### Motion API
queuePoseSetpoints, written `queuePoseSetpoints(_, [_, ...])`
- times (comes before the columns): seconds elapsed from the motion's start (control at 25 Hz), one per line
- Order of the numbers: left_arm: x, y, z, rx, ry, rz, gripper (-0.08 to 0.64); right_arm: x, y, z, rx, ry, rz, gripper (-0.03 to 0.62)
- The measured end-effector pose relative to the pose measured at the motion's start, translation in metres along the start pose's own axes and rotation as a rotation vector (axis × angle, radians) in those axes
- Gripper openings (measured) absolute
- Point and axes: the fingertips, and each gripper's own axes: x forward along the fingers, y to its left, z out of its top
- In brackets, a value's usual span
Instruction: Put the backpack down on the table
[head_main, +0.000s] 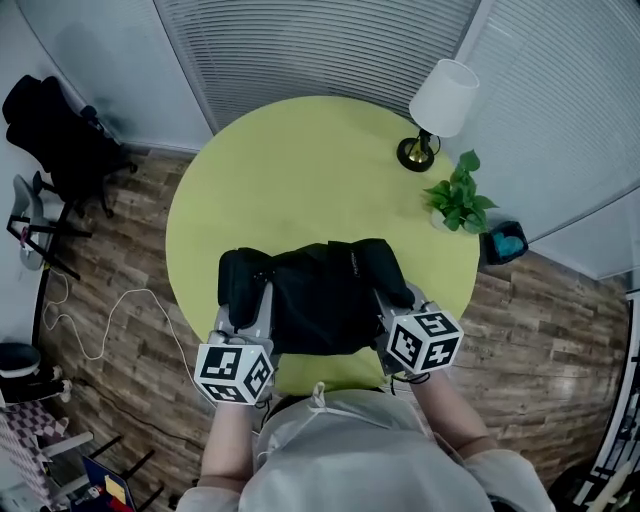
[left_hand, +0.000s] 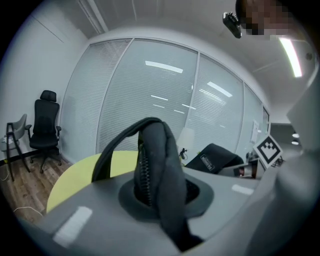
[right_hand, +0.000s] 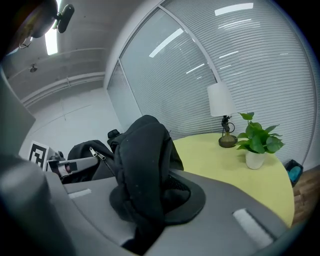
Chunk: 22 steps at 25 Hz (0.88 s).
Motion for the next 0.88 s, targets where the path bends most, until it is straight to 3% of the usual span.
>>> queuePoseSetpoints(0.44, [0.103, 0.026, 0.017, 0.038, -0.001, -0.014, 0.031, 0.070, -0.054, 0.042, -0.006, -0.018, -0.062, 0.028])
queuePoseSetpoints(0.88, [0.146, 0.034, 0.004, 0.095, 0.068, -0.058, 0.031, 0.097, -0.078, 0.030, 0.032, 0.030, -0.125, 0.029])
